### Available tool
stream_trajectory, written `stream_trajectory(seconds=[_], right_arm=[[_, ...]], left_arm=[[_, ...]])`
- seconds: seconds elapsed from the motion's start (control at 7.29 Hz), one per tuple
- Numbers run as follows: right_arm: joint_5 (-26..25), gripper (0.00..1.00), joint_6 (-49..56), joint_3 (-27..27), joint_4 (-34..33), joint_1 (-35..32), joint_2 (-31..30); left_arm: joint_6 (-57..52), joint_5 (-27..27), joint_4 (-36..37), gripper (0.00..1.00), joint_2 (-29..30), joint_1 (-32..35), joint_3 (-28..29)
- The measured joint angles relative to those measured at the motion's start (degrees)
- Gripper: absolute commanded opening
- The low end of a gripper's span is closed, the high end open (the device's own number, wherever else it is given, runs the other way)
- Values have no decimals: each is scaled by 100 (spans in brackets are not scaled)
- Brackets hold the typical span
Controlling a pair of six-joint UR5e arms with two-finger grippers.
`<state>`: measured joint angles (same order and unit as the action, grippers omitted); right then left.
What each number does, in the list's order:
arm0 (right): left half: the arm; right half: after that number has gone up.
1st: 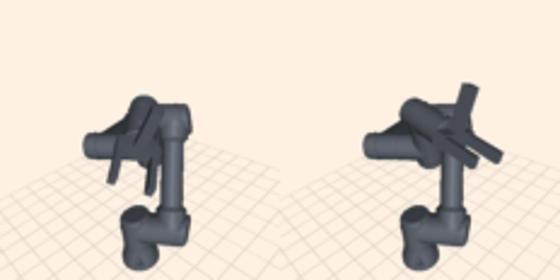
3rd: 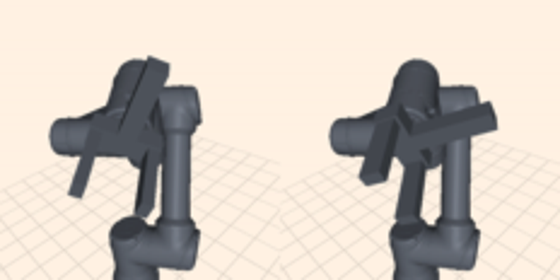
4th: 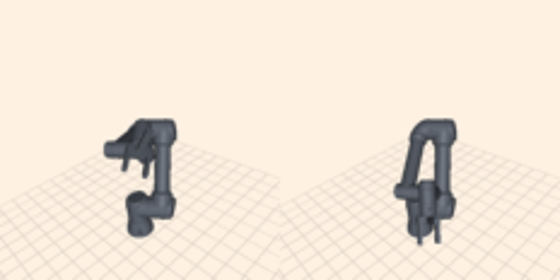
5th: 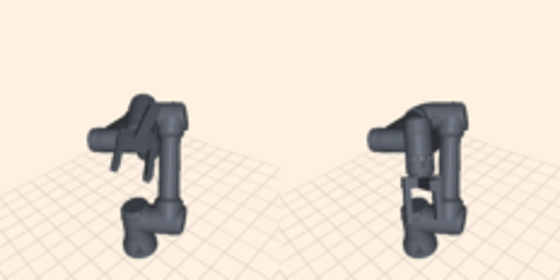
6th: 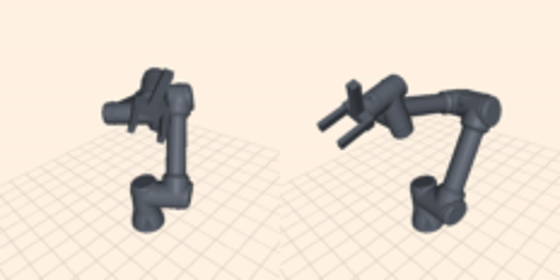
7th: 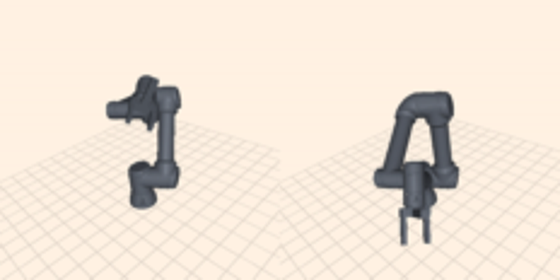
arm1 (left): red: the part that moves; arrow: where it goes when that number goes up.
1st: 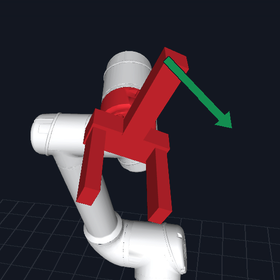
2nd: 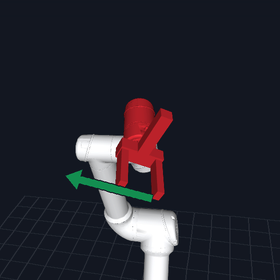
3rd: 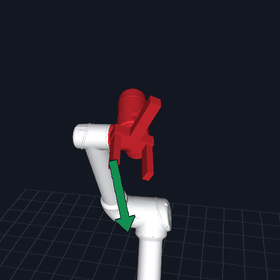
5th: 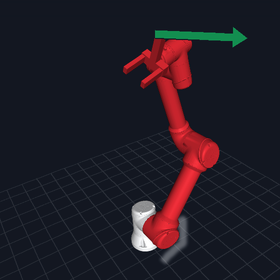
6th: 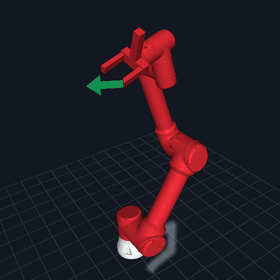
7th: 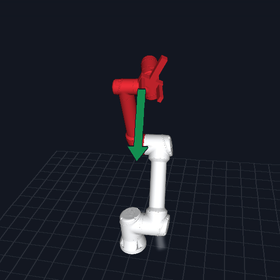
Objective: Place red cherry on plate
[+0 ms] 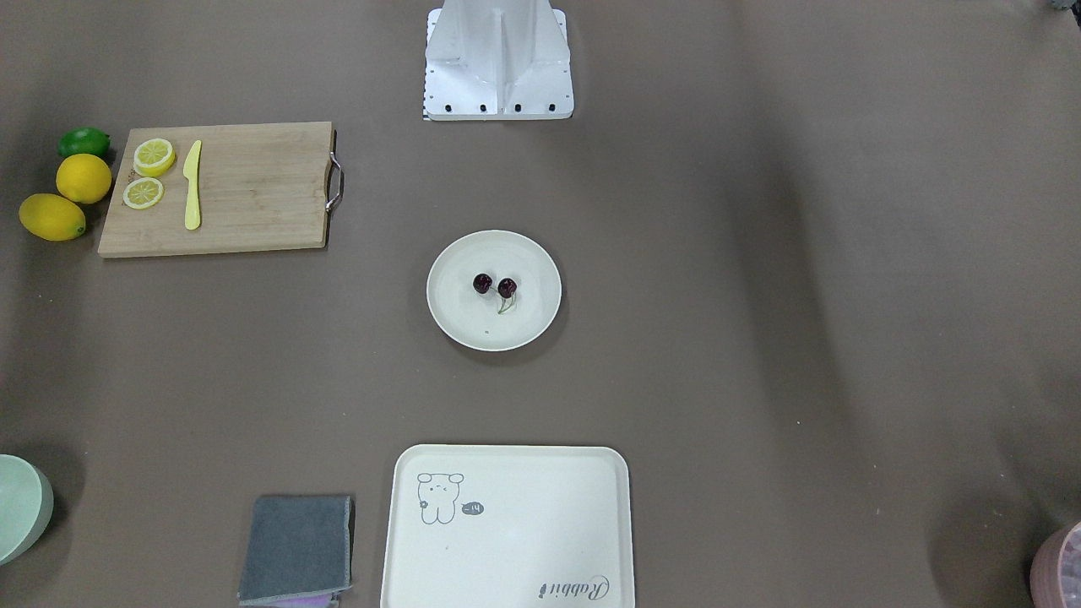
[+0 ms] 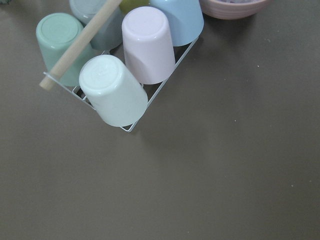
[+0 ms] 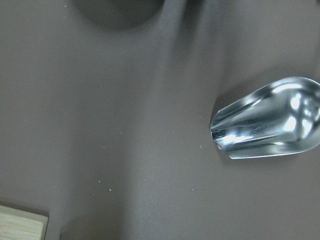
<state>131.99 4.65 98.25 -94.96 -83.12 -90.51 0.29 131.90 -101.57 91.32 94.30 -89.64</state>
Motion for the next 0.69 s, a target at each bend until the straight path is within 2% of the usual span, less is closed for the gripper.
stream_trajectory(seconds=[0.69], right_arm=[[174, 100, -33, 7, 4, -399, -424]], left_arm=[[31, 2, -3, 98, -10, -45, -242]])
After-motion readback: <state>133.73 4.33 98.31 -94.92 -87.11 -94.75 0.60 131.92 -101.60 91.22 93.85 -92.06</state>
